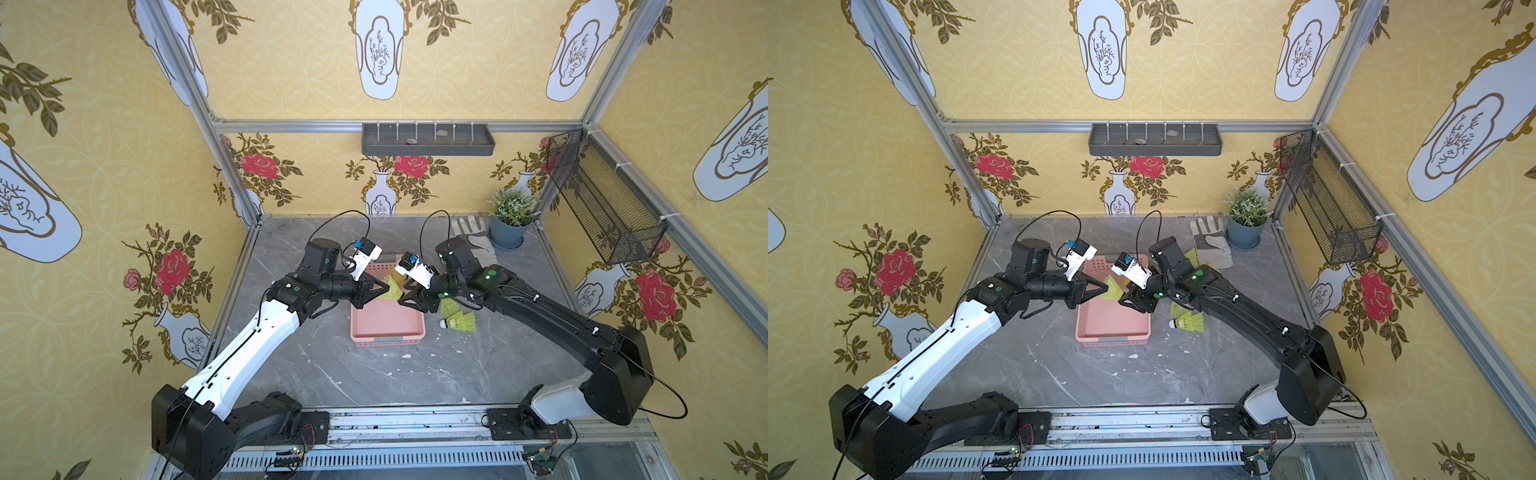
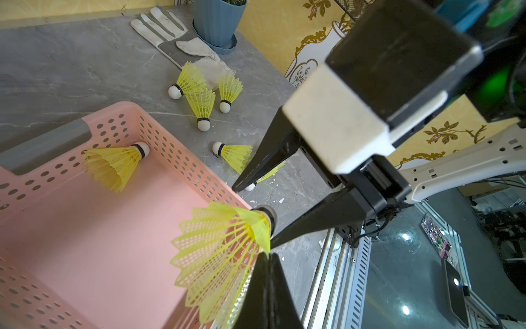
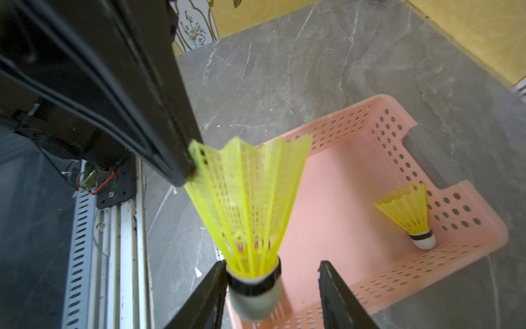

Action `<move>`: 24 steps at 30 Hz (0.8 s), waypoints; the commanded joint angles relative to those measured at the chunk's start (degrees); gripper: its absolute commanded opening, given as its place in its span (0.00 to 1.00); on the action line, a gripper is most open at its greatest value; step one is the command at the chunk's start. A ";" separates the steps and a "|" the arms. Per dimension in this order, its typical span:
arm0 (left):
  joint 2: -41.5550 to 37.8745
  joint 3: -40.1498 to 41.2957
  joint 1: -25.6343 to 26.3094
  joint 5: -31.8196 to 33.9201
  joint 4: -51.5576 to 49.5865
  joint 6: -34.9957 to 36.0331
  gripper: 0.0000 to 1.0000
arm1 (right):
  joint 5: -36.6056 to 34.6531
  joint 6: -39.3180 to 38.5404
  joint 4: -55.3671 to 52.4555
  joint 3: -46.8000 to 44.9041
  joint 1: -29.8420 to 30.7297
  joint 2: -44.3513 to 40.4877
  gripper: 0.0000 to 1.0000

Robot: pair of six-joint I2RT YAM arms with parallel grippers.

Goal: Put the shuttlecocks into the storage box
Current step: Place the shuttlecock in the storage box.

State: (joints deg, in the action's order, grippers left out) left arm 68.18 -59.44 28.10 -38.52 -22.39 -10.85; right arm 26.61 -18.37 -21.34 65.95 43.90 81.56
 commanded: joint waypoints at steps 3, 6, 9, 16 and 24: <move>-1.39 3.93 -0.02 10.35 11.08 -8.44 0.00 | -12.56 5.87 13.49 -5.59 -0.39 -3.77 0.54; -1.98 6.33 -0.02 14.96 14.34 -11.61 0.00 | -21.40 9.32 16.62 -7.99 -0.13 -5.70 0.54; -1.39 7.25 0.02 17.93 15.73 -14.14 0.00 | -28.86 12.78 19.98 -10.85 0.18 -7.71 0.54; 2.00 7.14 -0.01 20.41 16.65 -18.24 0.00 | -38.92 16.17 20.31 -14.14 0.22 -11.29 0.54; 8.83 4.11 0.01 21.55 13.59 -20.61 0.00 | -47.09 19.48 19.10 -17.47 0.13 -15.61 0.55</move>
State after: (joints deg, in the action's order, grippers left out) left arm 75.37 -54.61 28.10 -17.98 -8.27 -30.24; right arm -15.40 -1.34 -4.23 49.17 44.10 67.18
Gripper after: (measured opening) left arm 0.048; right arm 0.550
